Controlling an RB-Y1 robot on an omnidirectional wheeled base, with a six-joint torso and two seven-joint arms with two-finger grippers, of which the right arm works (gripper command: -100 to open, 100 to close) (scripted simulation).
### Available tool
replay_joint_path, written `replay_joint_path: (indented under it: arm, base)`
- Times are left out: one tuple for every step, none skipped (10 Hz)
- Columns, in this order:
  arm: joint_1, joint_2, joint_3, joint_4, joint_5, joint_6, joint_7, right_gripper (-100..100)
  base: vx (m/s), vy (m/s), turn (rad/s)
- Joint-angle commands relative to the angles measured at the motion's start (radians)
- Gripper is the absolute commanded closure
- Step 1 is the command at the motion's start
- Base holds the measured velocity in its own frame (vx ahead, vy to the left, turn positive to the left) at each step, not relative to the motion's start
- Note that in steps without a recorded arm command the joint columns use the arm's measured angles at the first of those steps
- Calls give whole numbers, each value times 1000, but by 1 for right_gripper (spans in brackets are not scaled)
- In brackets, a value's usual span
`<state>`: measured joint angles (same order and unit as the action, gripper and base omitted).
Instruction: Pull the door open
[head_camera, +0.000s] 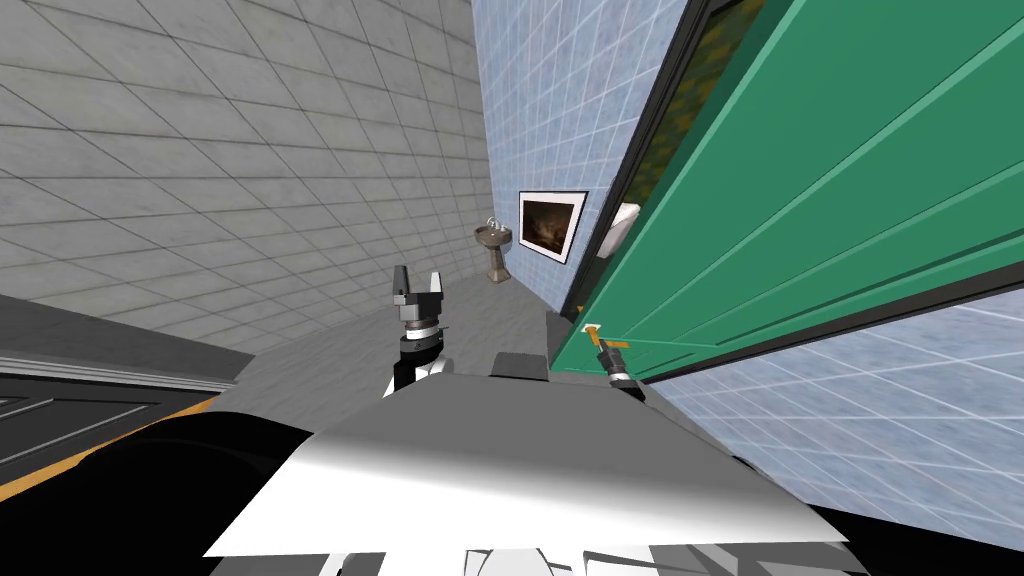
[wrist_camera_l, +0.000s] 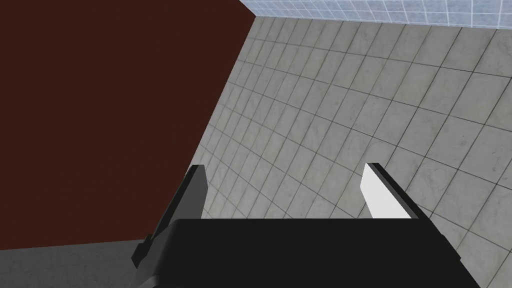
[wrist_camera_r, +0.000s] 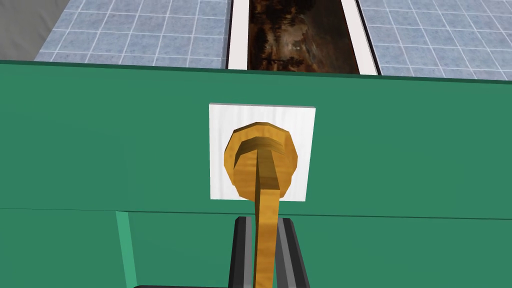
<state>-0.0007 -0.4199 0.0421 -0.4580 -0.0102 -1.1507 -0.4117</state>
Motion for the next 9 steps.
replay_joint_path:
  arm:
    - [-20,-4,-2,50,-2,-25,-2,100]
    - [-20,-4,-2,65,-2,-25,-2,100]
    - [-20,-4,-2,65,-2,-25,-2,100]
    - [-41,4,3,67,-17,-2,10,100]
    - [-48,6,5,67,-21,6,14,100]
    - [-61,11,8,68,-31,21,22,100]
    - [-67,13,10,69,-35,28,26,100]
    - [-79,17,13,69,-44,42,33,100]
    - [-91,22,16,70,-52,55,40,100]
  base:
    - [-11,2,-13]
    - [15,10,0]
    - [15,10,-10]
    - [-135,-34,137]
    - [-167,-70,152]
    - [-174,-89,160]
    - [-183,-95,146]
    - [-180,-56,127]
    - [-184,-52,114]
